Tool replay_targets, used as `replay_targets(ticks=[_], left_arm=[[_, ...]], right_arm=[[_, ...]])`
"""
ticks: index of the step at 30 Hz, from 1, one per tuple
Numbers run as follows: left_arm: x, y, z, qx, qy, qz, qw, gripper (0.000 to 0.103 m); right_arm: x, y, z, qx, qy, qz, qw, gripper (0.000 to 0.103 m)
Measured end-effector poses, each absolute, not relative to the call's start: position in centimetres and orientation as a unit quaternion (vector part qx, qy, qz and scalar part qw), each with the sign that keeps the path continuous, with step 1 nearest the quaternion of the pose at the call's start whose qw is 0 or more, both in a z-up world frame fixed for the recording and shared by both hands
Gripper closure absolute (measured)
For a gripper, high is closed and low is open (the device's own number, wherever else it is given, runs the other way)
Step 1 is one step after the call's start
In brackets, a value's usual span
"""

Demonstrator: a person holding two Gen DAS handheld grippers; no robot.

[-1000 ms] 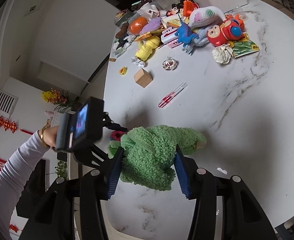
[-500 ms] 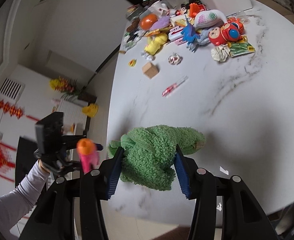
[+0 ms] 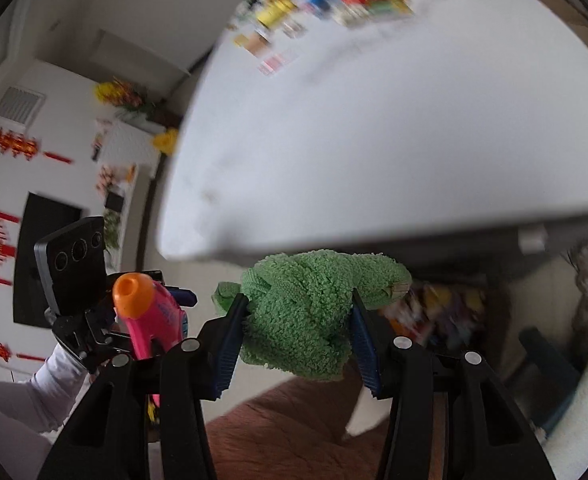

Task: Collect trash
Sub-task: 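Carry the pink gun and green plush to the box and release both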

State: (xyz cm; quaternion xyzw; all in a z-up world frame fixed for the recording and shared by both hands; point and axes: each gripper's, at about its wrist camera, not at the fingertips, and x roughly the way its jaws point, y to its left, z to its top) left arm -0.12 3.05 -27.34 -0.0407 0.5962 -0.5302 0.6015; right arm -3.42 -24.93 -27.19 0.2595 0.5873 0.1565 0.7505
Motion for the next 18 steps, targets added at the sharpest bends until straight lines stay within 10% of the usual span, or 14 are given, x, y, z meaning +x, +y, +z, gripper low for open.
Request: replay_targets(ticks=[9, 13, 18], left_arm=[[-6.4, -3.8, -49.0, -0.045, 0.695, -0.38, 0.608, 0.036], [-4.2, -5.5, -57.3, 0.007, 0.715, -0.267, 0.646, 0.032], [-1.5, -6.6, -63.9, -0.01, 0.751, -0.171, 0.637, 0.02]], right_arm=[[-7.1, -28.4, -46.4, 0.179, 0.645, 0.09, 0.738, 0.052], [-6.8, -29.0, -54.7, 0.129, 0.666, 0.05, 0.733, 0.014], [-6.3, -30.1, -60.8, 0.112, 0.7, 0.018, 0.705, 0.014]])
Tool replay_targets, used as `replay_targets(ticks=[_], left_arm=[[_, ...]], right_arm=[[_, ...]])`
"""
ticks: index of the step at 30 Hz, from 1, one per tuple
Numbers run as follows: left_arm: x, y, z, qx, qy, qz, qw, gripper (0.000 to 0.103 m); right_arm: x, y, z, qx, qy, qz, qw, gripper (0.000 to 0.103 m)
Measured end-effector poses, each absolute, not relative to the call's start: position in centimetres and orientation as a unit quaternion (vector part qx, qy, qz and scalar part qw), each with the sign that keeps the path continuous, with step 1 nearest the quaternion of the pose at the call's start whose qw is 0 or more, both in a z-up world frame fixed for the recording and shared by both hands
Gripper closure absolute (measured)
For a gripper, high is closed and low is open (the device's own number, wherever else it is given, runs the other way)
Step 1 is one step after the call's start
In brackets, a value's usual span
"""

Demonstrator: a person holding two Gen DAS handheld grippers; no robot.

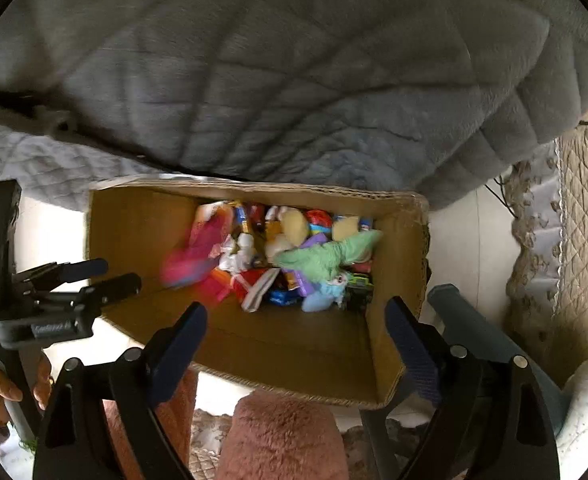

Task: Collect trash
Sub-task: 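Carry the pink gun and green plush to the box and release both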

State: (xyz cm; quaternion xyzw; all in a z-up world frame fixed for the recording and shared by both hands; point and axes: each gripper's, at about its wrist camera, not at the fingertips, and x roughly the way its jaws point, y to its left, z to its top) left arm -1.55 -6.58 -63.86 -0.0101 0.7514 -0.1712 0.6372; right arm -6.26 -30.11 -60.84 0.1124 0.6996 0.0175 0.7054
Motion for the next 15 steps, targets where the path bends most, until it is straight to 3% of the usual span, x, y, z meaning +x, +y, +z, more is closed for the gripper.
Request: replay_targets(ticks=[3, 8, 15], left_arm=[[-1.3, -7.1, -64.8, 0.014, 0.759, -0.144, 0.635, 0.019], [-1.5, -6.6, -62.1, 0.01, 0.755, -0.132, 0.642, 0.019], [-3.7, -4.9, -51.5, 0.027, 0.739, -0.132, 0.66, 0.019]], right_arm=[[-6.1, -30.6, -61.2, 0.121, 0.7, 0.014, 0.703, 0.012], [-6.3, -30.3, -57.8, 0.127, 0.693, 0.032, 0.709, 0.012], [-6.4, -29.1, -46.9, 0.124, 0.664, 0.074, 0.734, 0.012]])
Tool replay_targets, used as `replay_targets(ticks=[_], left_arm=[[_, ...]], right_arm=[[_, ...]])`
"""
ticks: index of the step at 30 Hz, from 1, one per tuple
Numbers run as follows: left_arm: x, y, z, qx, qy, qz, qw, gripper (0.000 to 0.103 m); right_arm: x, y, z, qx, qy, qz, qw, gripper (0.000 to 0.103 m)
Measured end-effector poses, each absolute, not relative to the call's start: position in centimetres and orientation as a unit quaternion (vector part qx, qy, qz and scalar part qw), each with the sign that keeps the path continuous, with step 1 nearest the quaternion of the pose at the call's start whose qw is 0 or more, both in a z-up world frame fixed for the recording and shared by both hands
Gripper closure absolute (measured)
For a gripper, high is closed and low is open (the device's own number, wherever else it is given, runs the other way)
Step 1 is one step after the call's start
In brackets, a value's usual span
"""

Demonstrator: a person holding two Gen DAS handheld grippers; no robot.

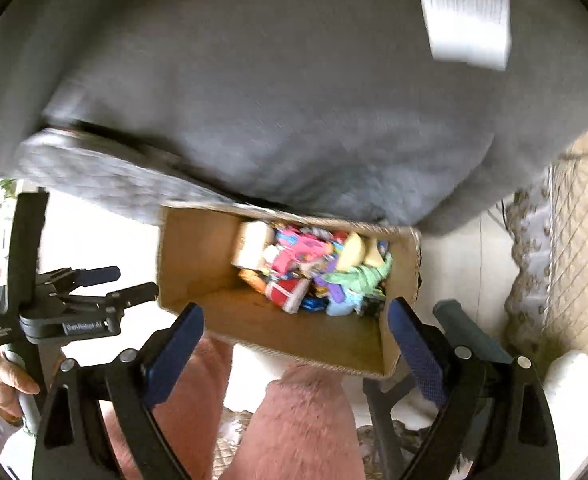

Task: Collect trash
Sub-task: 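Carry the pink gun and green plush to the box and release both, then grasp the small wooden block with the right tool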

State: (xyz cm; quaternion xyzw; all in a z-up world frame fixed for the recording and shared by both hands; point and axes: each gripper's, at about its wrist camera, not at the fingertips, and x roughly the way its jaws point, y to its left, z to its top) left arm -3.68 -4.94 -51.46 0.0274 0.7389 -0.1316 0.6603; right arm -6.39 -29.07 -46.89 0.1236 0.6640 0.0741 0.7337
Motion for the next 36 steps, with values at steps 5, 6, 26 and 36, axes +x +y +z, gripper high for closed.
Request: replay_targets(ticks=[5, 6, 26, 36], left_arm=[[-4.5, -3.4, -37.6, 0.061, 0.685, -0.156, 0.709, 0.013], [-4.3, -2.9, -34.9, 0.062, 0.664, -0.156, 0.728, 0.013], [14.3, 12.0, -26.7, -0.033, 0.59, -0.104, 0.8, 0.012], [18.7, 15.2, -27.9, -0.051, 0.6, -0.114, 0.79, 0.012]], right_arm=[[-5.7, -27.3, -34.5, 0.129, 0.596, 0.132, 0.781, 0.009], [-5.4, -27.0, -32.5, 0.132, 0.581, 0.138, 0.791, 0.008], [36.9, -7.4, -25.0, 0.069, 0.477, 0.102, 0.87, 0.017], [44.3, -5.9, -29.7, 0.002, 0.546, 0.044, 0.837, 0.069]])
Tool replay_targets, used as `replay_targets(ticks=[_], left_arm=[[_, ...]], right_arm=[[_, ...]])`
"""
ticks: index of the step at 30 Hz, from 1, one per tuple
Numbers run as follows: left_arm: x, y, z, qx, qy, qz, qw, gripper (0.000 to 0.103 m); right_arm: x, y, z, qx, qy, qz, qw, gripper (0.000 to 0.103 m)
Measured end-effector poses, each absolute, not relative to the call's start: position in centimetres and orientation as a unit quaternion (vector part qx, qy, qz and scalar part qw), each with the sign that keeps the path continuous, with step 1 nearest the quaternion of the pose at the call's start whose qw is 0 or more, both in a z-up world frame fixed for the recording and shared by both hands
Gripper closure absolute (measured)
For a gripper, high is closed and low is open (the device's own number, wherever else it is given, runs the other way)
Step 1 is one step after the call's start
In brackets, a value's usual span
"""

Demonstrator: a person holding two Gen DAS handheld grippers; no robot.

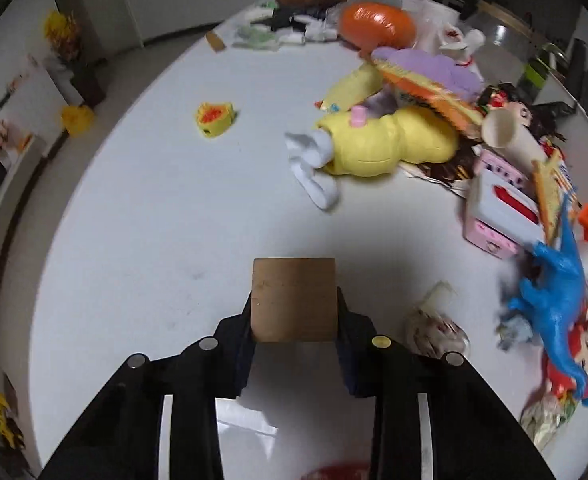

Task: Collect trash
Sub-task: 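Grasp the small wooden block with the right tool, then grasp the white crumpled wrapper with the left tool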

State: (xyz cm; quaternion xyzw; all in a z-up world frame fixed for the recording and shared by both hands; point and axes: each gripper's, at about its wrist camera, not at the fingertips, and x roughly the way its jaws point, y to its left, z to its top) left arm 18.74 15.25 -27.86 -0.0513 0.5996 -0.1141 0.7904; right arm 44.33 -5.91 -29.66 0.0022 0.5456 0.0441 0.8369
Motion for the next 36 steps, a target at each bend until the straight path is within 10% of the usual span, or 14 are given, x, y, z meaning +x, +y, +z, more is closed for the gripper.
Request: replay_targets(ticks=[24, 29, 36], left_arm=[[43.6, -8.1, -29.4, 0.046, 0.537, -0.227, 0.811, 0.013], [43.5, -10.9, -30.4, 0.127, 0.524, -0.22, 0.813, 0.072], [40.3, -9.0, -27.9, 0.126, 0.514, -0.237, 0.815, 0.08]], right_arm=[[7.2, -21.9, -20.3, 0.26, 0.462, -0.083, 0.844, 0.068], [5.7, -22.3, -20.3, 0.267, 0.458, -0.094, 0.843, 0.068], [6.3, -22.7, -20.4, 0.273, 0.455, -0.071, 0.845, 0.068]])
